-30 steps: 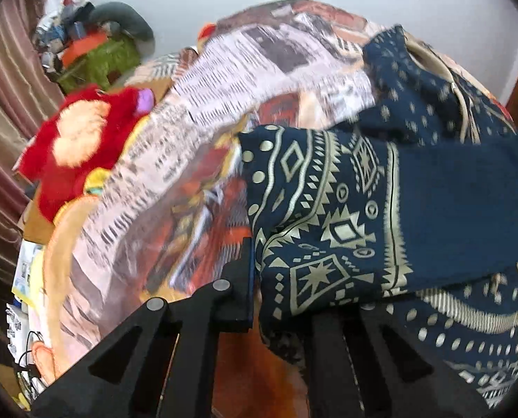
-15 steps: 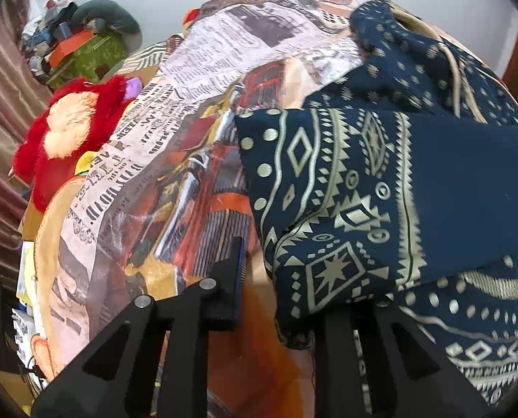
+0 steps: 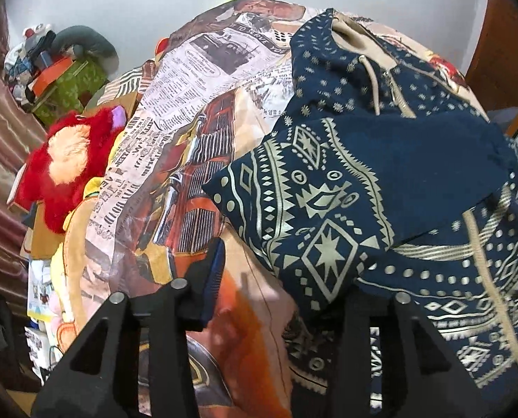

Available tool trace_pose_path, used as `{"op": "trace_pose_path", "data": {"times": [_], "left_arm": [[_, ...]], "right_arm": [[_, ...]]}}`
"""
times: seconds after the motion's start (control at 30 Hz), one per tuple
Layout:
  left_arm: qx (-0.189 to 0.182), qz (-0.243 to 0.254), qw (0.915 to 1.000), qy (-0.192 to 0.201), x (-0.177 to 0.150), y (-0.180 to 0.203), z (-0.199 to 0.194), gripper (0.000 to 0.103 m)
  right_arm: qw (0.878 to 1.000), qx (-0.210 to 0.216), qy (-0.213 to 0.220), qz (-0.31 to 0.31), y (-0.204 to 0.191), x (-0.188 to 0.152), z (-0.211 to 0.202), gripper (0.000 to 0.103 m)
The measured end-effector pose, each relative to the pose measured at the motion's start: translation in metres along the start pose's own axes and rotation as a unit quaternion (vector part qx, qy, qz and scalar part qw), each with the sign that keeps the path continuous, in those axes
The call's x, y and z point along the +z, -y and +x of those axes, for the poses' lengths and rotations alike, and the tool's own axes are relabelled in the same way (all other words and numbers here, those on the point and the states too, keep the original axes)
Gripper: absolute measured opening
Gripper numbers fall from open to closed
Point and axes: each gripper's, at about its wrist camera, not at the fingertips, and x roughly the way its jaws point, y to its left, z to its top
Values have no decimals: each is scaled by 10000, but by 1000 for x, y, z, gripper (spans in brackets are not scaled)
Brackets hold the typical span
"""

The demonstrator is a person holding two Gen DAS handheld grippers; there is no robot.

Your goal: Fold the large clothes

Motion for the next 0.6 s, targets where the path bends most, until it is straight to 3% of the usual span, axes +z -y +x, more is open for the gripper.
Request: {"op": "trace_pose_path", "data": {"times": [0.17,0.3,0.43,0.6], "left_arm": [[138,10,9997,-190,-9,-3,1,59],[277,-165,9986,-419,-24,-15,19,60],[-50,-403,9979,-508,-42,-19,25,60],[-162,-70,9988,-449,-50,4,24,61]], "right_arm": [[9996,-127,-33,250,29,-21,-16,50],[9985,-149,-109,508,53,-40,-20,50],[9972,-192,-149,708,71,-55,-23,50],[9957,-275,-183,862,87,-69,-28,50]]}}
